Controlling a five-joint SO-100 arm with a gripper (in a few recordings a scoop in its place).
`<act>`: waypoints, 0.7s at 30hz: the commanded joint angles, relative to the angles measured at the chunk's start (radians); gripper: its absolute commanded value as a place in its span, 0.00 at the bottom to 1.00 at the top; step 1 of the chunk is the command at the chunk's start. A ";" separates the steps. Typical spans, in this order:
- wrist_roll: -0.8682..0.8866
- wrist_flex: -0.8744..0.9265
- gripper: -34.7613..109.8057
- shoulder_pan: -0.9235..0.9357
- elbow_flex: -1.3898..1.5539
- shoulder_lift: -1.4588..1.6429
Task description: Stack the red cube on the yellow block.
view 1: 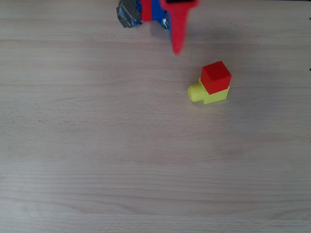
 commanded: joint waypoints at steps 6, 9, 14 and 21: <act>-0.077 -0.112 0.24 0.098 0.383 0.385; -0.081 -0.170 0.24 0.114 0.565 0.560; -0.092 -0.224 0.24 0.155 0.793 0.810; -0.084 -0.215 0.24 0.206 1.011 1.029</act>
